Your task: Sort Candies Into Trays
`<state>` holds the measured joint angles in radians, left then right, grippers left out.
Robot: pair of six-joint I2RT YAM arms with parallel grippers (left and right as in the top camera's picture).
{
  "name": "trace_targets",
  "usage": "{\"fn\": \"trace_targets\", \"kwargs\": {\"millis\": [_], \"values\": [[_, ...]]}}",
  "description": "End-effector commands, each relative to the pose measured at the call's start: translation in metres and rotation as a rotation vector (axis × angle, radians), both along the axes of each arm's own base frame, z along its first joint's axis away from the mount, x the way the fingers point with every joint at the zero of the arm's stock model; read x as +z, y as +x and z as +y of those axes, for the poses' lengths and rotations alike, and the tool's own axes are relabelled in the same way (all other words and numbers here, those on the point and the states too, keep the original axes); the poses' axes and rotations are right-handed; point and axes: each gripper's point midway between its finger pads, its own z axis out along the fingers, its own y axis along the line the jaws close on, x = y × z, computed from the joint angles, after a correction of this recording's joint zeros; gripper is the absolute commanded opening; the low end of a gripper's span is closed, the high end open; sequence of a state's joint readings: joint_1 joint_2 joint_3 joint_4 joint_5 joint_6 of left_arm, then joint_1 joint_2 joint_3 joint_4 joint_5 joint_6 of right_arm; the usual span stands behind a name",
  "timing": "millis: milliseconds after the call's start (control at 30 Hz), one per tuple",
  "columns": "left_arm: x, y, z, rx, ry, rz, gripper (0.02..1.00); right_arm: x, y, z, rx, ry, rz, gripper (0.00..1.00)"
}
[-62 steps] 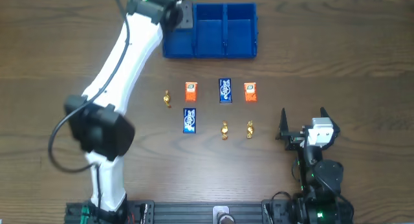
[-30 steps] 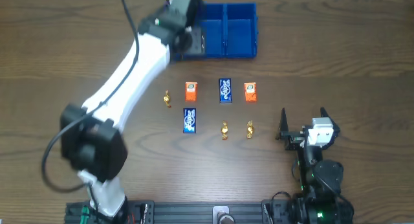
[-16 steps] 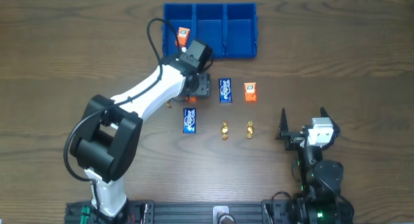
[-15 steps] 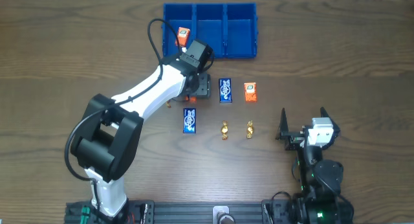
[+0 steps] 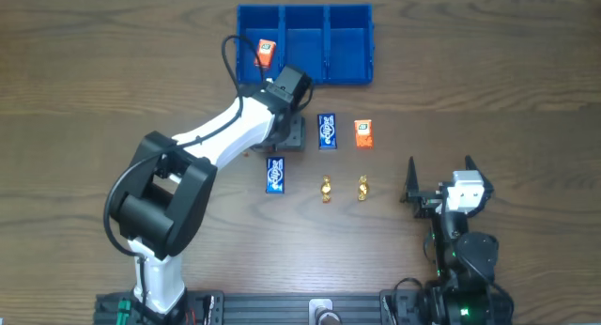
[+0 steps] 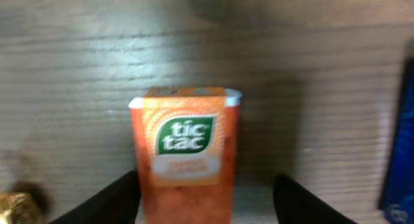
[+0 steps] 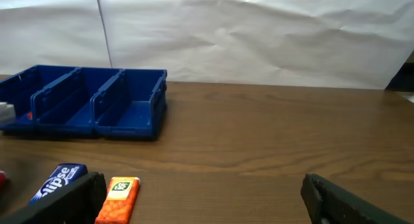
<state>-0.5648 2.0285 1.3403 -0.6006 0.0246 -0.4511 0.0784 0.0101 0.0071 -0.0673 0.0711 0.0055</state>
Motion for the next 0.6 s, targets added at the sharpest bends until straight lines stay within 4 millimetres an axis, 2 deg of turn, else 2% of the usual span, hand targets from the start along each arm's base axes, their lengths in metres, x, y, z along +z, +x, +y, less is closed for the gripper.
{"fn": "trace_targets", "kwargs": {"millis": [33,200,300,367,467,600], "values": [[-0.014,-0.008,0.008,0.029,0.024,0.031,0.500,0.000,-0.001,0.001,0.002,-0.014,-0.002,0.998],[-0.016,-0.008,0.008,0.029,0.022,0.033,0.314,0.000,-0.001,0.001,0.002,-0.014,-0.002,0.998],[-0.014,-0.002,0.004,0.033,0.007,0.010,0.303,0.000,-0.001,0.001,0.002,-0.014,-0.002,0.998],[-0.003,0.006,-0.001,0.033,-0.021,-0.034,0.310,0.000,-0.001,0.001,0.002,-0.014,-0.002,0.998],[0.039,0.023,-0.003,0.045,-0.055,-0.156,0.323,0.000,-0.001,0.001,0.002,-0.014,-0.002,0.998],[0.124,0.058,0.016,0.107,-0.077,-0.380,0.323,0.000,-0.001,0.001,0.002,-0.014,-0.001,0.998]]}}
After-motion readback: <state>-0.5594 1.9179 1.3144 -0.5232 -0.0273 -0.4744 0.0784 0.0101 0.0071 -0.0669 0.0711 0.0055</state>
